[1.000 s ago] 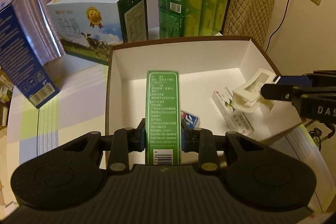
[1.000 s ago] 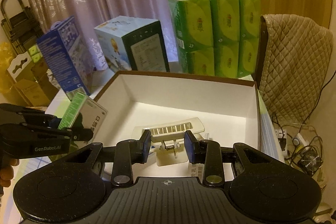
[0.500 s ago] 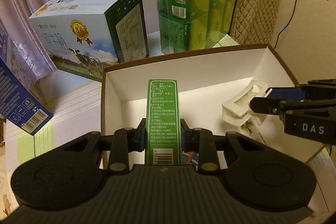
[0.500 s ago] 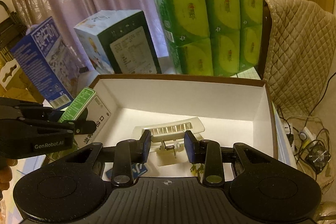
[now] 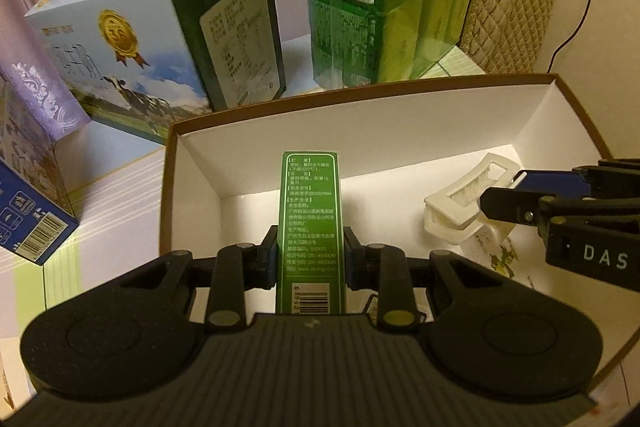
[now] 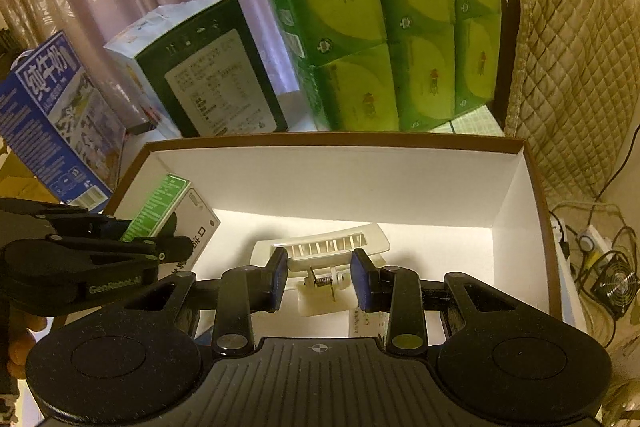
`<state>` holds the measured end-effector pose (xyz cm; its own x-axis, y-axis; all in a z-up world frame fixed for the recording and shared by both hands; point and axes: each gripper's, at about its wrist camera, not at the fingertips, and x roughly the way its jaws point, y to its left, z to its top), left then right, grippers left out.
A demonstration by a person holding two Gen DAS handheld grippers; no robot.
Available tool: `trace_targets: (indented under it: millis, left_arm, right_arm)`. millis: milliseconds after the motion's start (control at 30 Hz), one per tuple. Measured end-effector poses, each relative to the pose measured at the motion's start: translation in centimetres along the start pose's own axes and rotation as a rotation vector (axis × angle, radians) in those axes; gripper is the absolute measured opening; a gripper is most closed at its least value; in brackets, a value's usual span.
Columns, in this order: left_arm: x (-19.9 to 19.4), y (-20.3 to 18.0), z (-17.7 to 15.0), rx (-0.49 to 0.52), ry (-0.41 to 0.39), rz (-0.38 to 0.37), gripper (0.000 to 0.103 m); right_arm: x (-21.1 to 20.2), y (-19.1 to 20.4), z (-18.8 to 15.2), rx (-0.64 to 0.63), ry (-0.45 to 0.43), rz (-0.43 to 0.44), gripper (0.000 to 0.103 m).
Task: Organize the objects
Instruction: 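Carry the green box and white clip over the brown box and lower them, then open both tools to release the green box and clip inside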
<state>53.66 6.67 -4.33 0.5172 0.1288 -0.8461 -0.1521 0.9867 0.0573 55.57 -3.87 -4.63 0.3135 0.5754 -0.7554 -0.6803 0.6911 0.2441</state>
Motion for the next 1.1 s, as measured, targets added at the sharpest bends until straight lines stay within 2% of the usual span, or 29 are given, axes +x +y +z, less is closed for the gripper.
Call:
trace_targets:
  millis: [167, 333, 400, 667, 833, 933, 1000, 1100]
  left_arm:
    - [1.4, -0.2, 0.2, -0.006, 0.022, -0.002, 0.026]
    - [2.0, -0.3, 0.4, -0.016, 0.01, -0.016, 0.026]
    - [1.9, -0.2, 0.6, -0.013, -0.009, -0.007, 0.035]
    - [1.3, 0.2, 0.8, -0.009, -0.018, 0.016, 0.045]
    - [0.8, 0.6, 0.2, -0.021, -0.018, 0.018, 0.053]
    - [0.5, 1.0, -0.1, -0.03, -0.017, 0.024, 0.059]
    - [0.3, 1.1, -0.3, -0.032, -0.016, 0.019, 0.063]
    - [-0.2, 1.2, -0.5, -0.035, -0.02, 0.015, 0.065]
  right_arm:
    - [0.9, -0.5, 0.1, 0.016, 0.012, -0.005, 0.031]
    - [1.3, -1.0, 0.0, 0.031, 0.014, -0.006, 0.031]
    - [1.3, -1.0, 0.0, 0.032, 0.013, -0.006, 0.031]
    - [1.2, -0.5, 0.0, 0.036, -0.004, 0.01, 0.031]
    - [0.7, -0.7, 0.2, 0.093, -0.07, 0.044, 0.032]
    - [0.1, -0.7, 0.5, 0.12, -0.103, 0.061, 0.037]
    - [-0.4, -0.8, 0.6, 0.123, -0.119, 0.068, 0.05]
    - [-1.1, -0.7, 0.8, 0.123, -0.147, 0.071, 0.058]
